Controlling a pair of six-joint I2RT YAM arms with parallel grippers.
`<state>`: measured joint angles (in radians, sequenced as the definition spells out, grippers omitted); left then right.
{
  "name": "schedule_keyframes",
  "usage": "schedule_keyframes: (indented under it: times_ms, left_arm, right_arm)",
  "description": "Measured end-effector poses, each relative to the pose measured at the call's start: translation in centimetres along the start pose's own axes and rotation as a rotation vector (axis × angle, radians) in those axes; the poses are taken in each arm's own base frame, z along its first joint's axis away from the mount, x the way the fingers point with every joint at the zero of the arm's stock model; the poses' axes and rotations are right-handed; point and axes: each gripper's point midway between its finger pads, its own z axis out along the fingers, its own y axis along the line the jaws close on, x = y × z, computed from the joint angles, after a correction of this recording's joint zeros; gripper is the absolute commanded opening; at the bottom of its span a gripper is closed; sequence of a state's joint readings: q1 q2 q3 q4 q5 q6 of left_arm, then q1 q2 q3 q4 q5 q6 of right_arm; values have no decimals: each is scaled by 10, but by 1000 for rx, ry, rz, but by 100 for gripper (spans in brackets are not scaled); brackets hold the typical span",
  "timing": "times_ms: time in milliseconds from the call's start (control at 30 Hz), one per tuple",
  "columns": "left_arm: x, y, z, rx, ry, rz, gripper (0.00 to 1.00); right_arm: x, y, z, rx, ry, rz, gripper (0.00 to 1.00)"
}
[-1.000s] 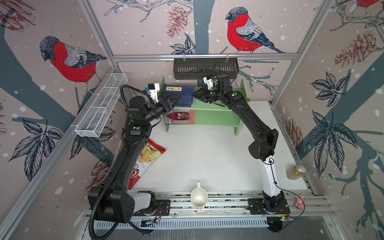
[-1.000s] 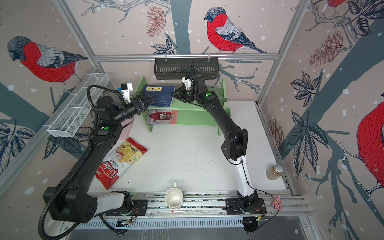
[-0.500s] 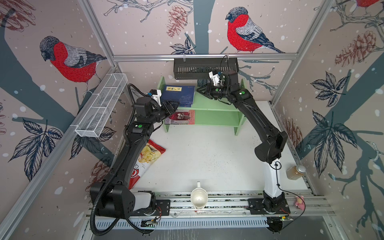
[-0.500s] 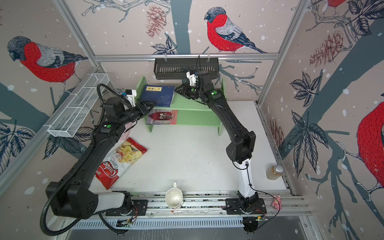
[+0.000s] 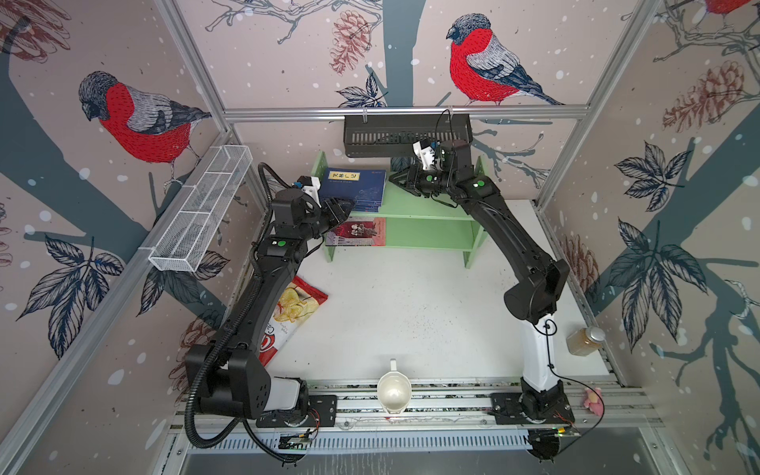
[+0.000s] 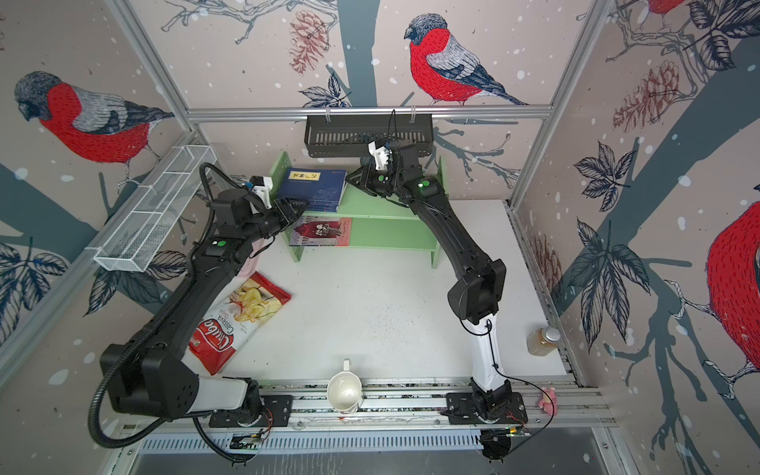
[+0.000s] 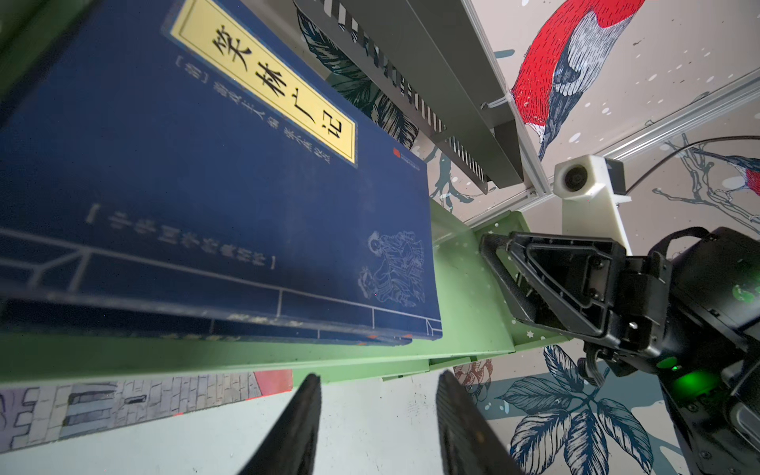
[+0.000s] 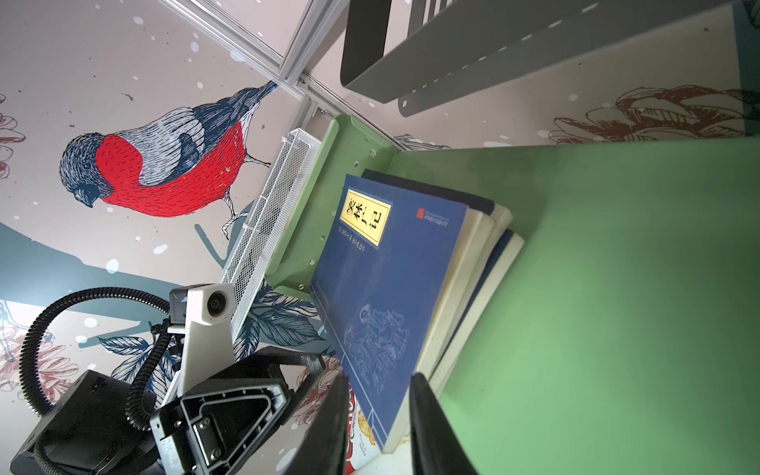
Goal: Stacking books/files
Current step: Move the book to the bookshelf.
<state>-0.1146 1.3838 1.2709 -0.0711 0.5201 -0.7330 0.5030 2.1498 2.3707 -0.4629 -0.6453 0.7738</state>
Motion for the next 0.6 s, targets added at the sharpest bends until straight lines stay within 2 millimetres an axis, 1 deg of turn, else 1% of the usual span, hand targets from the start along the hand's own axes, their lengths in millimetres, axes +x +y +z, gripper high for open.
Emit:
schedule_keyframes:
  times_ms: [300, 600]
  left_arm:
    - [-9, 0, 10, 5, -13, 8, 47]
    - [-11, 0, 11, 6, -17, 9, 46]
  right_arm:
    - [0, -2, 0, 3, 1, -15, 28]
    - [-2, -4, -2, 4, -2, -14, 28]
